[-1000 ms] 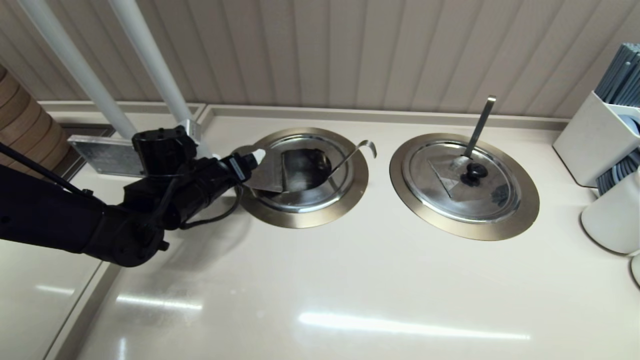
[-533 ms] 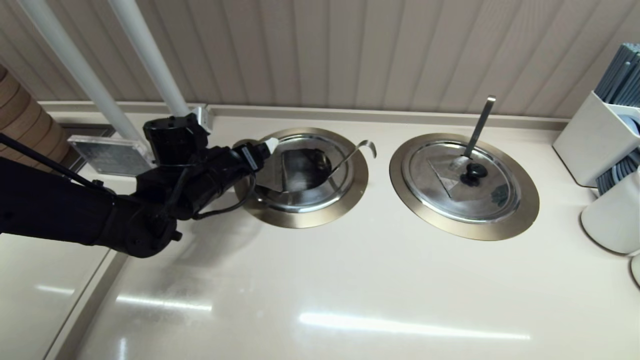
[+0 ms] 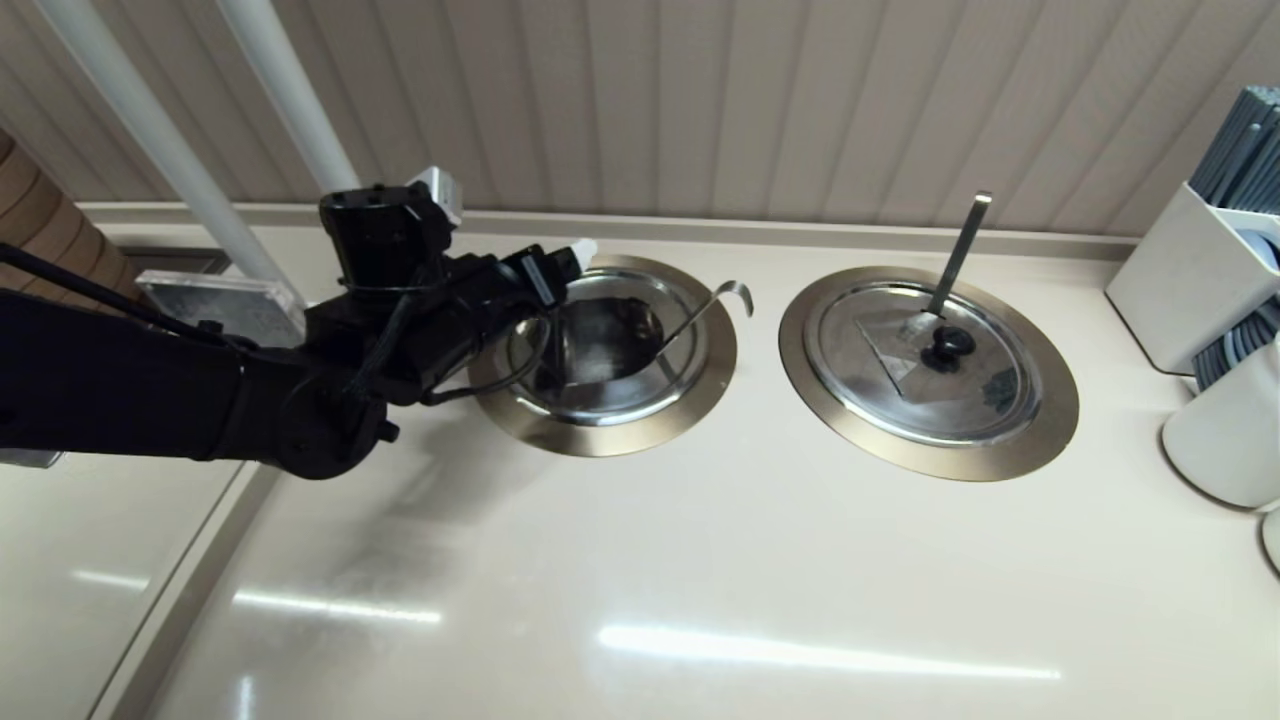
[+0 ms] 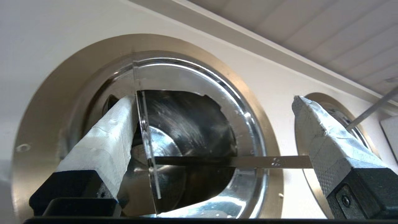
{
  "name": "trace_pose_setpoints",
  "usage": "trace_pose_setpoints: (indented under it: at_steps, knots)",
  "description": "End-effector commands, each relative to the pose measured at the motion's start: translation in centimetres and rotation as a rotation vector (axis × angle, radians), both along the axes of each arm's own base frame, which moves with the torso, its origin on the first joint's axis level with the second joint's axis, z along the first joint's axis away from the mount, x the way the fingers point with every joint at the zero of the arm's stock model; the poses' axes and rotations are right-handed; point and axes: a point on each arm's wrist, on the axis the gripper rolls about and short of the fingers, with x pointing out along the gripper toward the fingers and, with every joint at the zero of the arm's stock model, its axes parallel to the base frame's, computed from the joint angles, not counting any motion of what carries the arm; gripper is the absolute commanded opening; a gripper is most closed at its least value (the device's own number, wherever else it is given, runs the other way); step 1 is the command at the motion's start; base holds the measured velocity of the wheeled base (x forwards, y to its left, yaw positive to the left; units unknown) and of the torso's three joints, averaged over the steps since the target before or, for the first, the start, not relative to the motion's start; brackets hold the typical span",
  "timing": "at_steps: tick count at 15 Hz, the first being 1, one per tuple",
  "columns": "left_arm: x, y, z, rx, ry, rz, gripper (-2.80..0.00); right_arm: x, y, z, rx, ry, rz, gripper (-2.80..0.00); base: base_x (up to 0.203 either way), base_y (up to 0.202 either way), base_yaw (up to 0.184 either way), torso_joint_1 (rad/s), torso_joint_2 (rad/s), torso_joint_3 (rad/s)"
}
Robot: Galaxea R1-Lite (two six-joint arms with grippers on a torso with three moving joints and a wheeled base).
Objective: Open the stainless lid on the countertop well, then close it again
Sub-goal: Close the lid
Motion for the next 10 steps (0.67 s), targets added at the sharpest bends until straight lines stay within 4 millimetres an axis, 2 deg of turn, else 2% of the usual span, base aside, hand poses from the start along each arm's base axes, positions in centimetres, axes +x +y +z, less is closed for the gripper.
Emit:
trace_pose_setpoints:
  at_steps: [1, 4, 10]
  knots:
    - [0.1, -1.2, 0.2, -0.007, -0.009, -0.024, 0.00, 0.1, 0.0, -0.2, 0.000, 0.007, 0.000, 0.00, 0.000, 0.000, 0.000, 0.000, 0.00, 0.000]
    - [0.2, -2.6, 0.0, -0.005, -0.009, -0.053, 0.00, 0.1, 0.0, -0.2, 0.000, 0.007, 0.000, 0.00, 0.000, 0.000, 0.000, 0.000, 0.00, 0.000]
    - [0.5, -4.2, -0.5, 0.003, 0.002, -0.079, 0.00, 0.1, 0.0, -0.2, 0.000, 0.007, 0.000, 0.00, 0.000, 0.000, 0.000, 0.000, 0.00, 0.000]
